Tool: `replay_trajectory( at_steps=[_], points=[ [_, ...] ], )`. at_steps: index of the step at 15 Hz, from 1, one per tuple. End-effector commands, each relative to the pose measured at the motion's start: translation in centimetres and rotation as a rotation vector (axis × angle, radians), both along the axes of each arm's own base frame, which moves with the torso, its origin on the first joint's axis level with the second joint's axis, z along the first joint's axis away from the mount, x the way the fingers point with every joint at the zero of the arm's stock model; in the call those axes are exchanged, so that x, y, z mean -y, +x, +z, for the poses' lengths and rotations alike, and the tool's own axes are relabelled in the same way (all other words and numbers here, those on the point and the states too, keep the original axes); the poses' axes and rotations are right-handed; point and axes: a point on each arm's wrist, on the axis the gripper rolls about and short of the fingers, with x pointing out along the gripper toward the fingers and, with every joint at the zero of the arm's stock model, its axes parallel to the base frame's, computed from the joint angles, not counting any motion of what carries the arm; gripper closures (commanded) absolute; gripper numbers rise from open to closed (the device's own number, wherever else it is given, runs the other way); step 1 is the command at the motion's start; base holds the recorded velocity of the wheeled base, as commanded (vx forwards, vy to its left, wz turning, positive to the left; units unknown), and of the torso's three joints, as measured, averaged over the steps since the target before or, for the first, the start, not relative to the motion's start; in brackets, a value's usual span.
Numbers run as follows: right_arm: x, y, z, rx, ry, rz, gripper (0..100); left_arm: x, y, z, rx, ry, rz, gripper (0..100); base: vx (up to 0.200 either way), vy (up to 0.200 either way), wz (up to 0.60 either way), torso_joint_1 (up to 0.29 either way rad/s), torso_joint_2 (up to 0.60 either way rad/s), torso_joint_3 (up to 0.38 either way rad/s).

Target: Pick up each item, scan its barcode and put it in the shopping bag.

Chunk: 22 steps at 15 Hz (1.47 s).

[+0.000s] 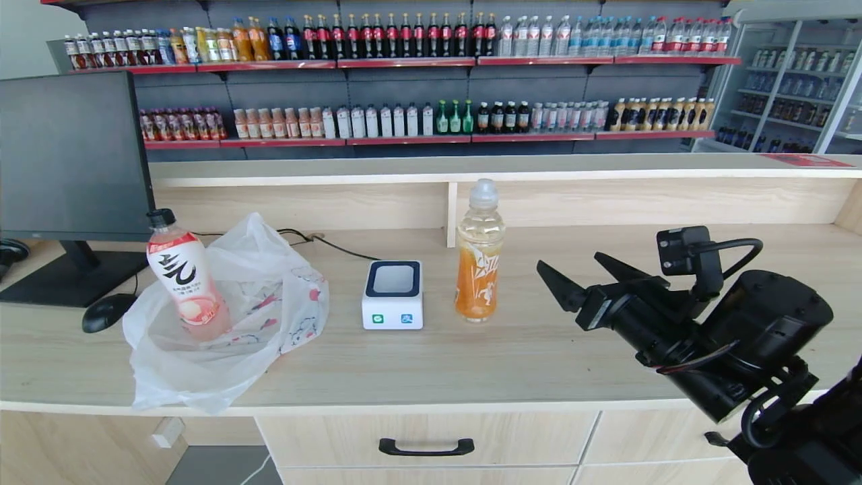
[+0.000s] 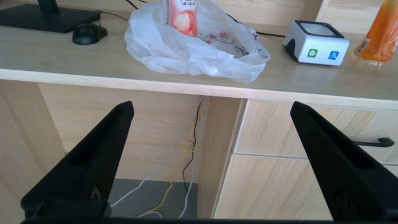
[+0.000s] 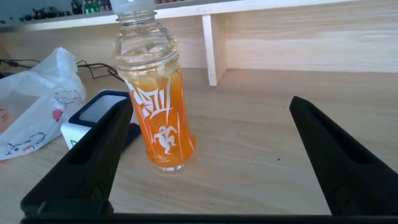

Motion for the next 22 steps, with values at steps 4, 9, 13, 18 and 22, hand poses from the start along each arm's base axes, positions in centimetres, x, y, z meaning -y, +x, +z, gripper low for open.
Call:
replay_trajectory(
  at_steps=[4,9,13,18,22],
  points=[
    [0.0,0.0,0.0,0.001,0.003,0.001,0,0.0,0.0,0.0,0.001,-0.003,0.002,0,0.000,0.200,0.00,0.006,0.01,0.005],
    [-0.2,0.6,-0.1,0.006,0.003,-0.001,0,0.0,0.0,0.0,0.001,-0.004,0.000,0,0.000,0.200,0.00,0.006,0.01,0.003],
    [0.1,0.0,-1.0,-0.037,-0.018,-0.003,0,0.0,0.0,0.0,0.001,-0.003,0.000,0,0.000,0.200,0.00,0.004,0.01,0.002],
    [0.4,0.1,-2.4,-0.085,-0.041,-0.015,0,0.0,0.0,0.0,0.001,0.002,0.000,0,0.000,0.040,0.00,0.000,0.00,0.000],
    [2.5,1.0,-2.9,-0.109,-0.048,-0.095,0,0.0,0.0,0.0,0.001,0.000,0.002,0,0.150,0.000,0.00,-0.003,0.00,0.003]
  ],
)
